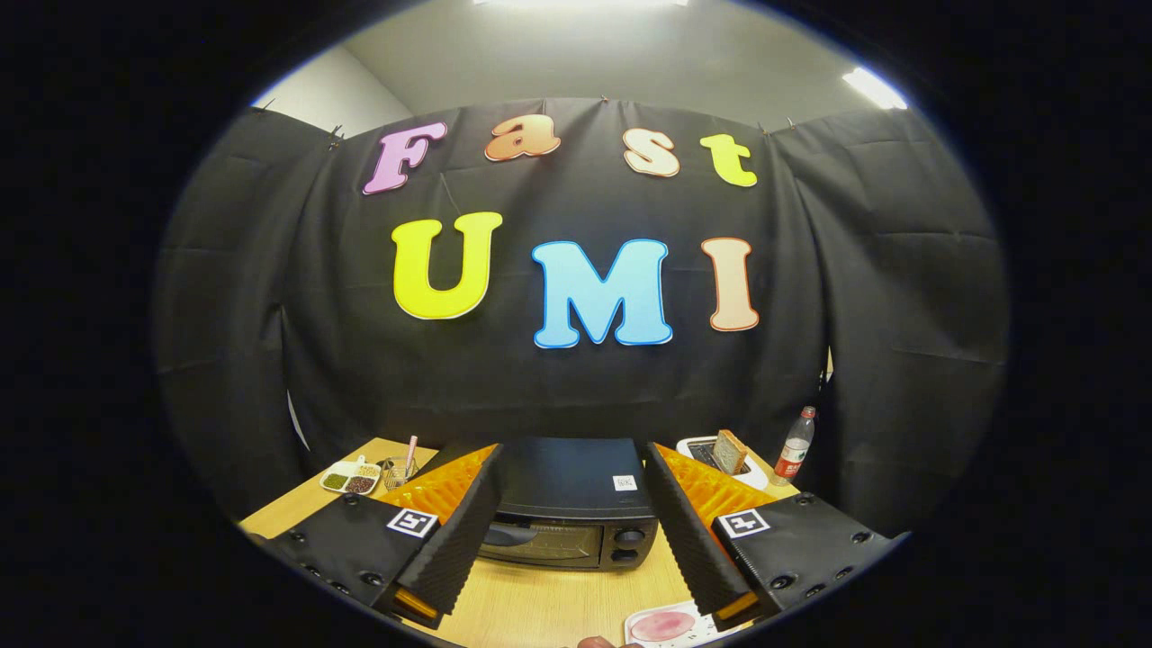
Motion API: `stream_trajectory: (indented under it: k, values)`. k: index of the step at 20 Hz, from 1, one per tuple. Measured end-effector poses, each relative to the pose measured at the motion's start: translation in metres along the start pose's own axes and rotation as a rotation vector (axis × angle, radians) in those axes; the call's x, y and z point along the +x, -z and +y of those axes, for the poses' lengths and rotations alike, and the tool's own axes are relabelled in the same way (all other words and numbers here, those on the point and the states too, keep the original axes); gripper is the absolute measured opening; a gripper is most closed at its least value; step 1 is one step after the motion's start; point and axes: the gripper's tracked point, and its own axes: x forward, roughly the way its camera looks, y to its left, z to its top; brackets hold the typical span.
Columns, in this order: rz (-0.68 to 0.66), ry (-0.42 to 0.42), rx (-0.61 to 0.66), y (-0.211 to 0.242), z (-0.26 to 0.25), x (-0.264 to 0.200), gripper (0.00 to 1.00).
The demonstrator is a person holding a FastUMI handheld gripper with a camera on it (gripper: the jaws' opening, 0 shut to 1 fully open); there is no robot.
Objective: Open the toaster oven, put the food inside, and close the toaster oven door.
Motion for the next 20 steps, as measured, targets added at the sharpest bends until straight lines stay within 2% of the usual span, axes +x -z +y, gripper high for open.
stream_trajectory:
  k: [11,20]
  values:
    - [0.087,-0.021,-0.016,0.035,0.042,0.049,0.97]
    - [0.203,-0.027,0.000,0.101,0.066,0.102,0.97]
